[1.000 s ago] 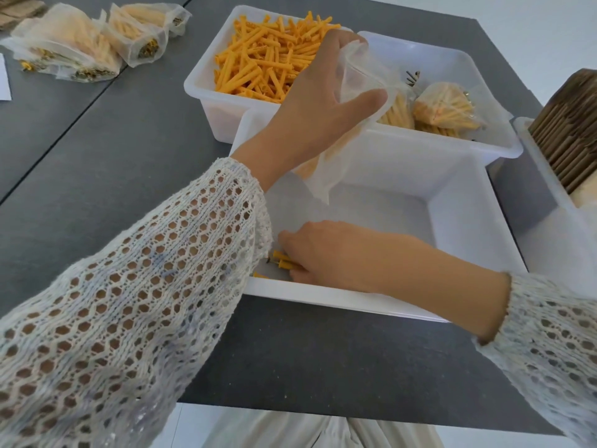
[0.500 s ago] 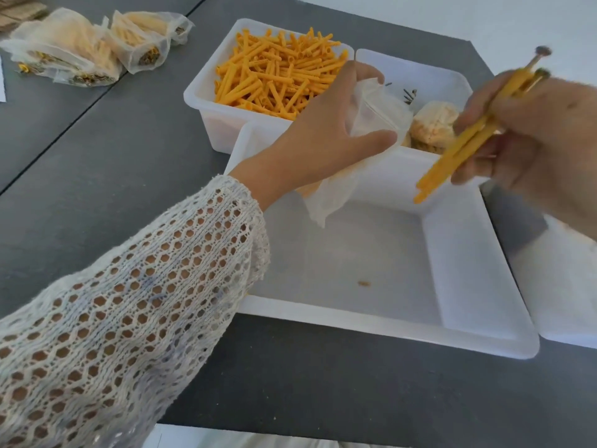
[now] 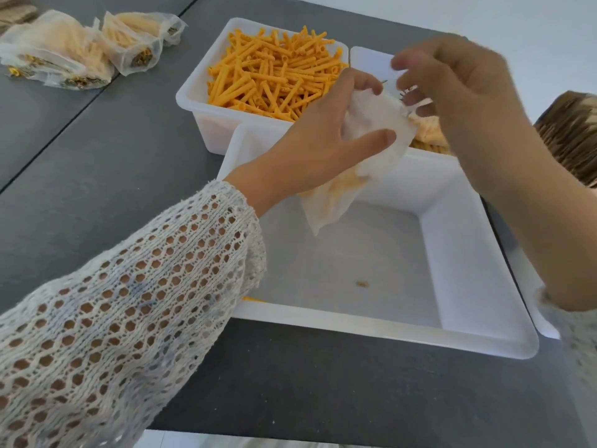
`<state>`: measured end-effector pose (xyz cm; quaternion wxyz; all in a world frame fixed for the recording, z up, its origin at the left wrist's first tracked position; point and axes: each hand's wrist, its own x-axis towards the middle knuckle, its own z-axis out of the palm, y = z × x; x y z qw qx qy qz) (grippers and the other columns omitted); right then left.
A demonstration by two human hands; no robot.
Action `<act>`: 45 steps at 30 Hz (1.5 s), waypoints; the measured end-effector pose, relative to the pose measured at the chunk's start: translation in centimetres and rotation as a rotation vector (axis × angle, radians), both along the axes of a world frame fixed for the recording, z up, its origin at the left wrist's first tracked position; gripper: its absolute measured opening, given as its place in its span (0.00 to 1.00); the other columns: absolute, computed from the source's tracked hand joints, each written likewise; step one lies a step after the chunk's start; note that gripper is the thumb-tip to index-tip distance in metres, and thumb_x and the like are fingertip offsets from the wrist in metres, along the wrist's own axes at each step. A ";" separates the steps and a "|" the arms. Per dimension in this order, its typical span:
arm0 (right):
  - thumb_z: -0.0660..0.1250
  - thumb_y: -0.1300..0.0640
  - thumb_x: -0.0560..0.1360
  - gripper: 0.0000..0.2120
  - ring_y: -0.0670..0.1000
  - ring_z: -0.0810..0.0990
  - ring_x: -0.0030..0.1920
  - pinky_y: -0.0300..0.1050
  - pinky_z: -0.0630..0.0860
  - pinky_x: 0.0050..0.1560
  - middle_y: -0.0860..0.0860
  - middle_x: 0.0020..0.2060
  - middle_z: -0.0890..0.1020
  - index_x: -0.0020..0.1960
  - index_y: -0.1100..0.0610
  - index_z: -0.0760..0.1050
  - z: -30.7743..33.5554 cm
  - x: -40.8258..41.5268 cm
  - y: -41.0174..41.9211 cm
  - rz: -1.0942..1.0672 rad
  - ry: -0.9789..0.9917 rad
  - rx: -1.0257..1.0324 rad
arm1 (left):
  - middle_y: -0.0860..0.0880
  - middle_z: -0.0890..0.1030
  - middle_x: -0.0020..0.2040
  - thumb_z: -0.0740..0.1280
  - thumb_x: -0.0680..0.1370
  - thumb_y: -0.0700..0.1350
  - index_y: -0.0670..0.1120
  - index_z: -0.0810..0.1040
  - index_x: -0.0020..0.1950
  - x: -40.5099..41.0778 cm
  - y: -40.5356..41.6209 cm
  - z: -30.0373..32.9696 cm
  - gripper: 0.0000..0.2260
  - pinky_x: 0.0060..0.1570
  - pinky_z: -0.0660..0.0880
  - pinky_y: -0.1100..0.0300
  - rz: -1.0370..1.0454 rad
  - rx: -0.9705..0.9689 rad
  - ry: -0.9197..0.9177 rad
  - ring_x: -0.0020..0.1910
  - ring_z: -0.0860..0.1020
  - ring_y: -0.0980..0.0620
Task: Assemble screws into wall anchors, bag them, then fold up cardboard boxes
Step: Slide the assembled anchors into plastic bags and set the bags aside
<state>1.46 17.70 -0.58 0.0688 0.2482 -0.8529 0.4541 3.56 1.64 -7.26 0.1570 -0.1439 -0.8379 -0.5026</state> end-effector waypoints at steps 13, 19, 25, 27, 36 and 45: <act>0.58 0.40 0.78 0.15 0.39 0.78 0.52 0.38 0.73 0.56 0.37 0.53 0.79 0.61 0.41 0.75 -4.6 5.9 0.3 0.623 -0.535 1.063 | 0.55 0.73 0.60 0.71 0.78 0.52 0.44 0.69 0.67 -1.1 -0.7 0.1 0.23 0.62 0.69 0.65 0.163 0.087 0.026 0.61 0.72 0.57; 0.64 0.51 0.80 0.13 0.44 0.77 0.43 0.34 0.73 0.45 0.46 0.46 0.81 0.63 0.52 0.77 -8.0 7.0 -5.5 0.823 -0.582 0.824 | 0.54 0.73 0.59 0.72 0.77 0.50 0.43 0.69 0.66 -1.1 -0.7 0.1 0.23 0.60 0.69 0.68 0.190 0.055 0.024 0.59 0.72 0.57; 0.65 0.52 0.78 0.10 0.52 0.70 0.46 0.47 0.70 0.47 0.49 0.48 0.66 0.49 0.50 0.63 -9.7 6.8 -6.5 0.798 -0.210 1.048 | 0.56 0.71 0.57 0.71 0.78 0.47 0.42 0.69 0.65 -1.4 -1.0 -0.3 0.20 0.51 0.63 0.79 0.231 0.052 0.025 0.54 0.69 0.61; 0.65 0.47 0.79 0.13 0.53 0.72 0.47 0.51 0.73 0.50 0.50 0.48 0.67 0.50 0.51 0.61 -9.8 6.9 -6.5 0.789 -0.153 1.075 | 0.56 0.72 0.57 0.71 0.78 0.45 0.43 0.70 0.65 -1.6 -1.1 -0.4 0.19 0.49 0.63 0.80 0.247 0.040 0.034 0.52 0.69 0.64; 0.58 0.52 0.81 0.09 0.52 0.68 0.34 0.46 0.64 0.35 0.49 0.36 0.67 0.53 0.58 0.69 -10.4 7.6 -5.5 0.747 0.059 1.104 | 0.61 0.72 0.49 0.64 0.81 0.38 0.43 0.71 0.64 -1.9 -1.3 -0.6 0.12 0.56 0.73 0.62 0.265 0.007 0.025 0.51 0.74 0.58; 0.64 0.62 0.74 0.04 0.51 0.71 0.25 0.39 0.70 0.28 0.53 0.30 0.80 0.42 0.55 0.72 -1.0 1.0 3.5 0.334 -0.243 0.069 | 0.47 0.76 0.44 0.56 0.80 0.32 0.41 0.74 0.53 -1.6 -1.6 -0.6 0.09 0.43 0.70 0.62 0.175 -0.025 0.136 0.42 0.75 0.49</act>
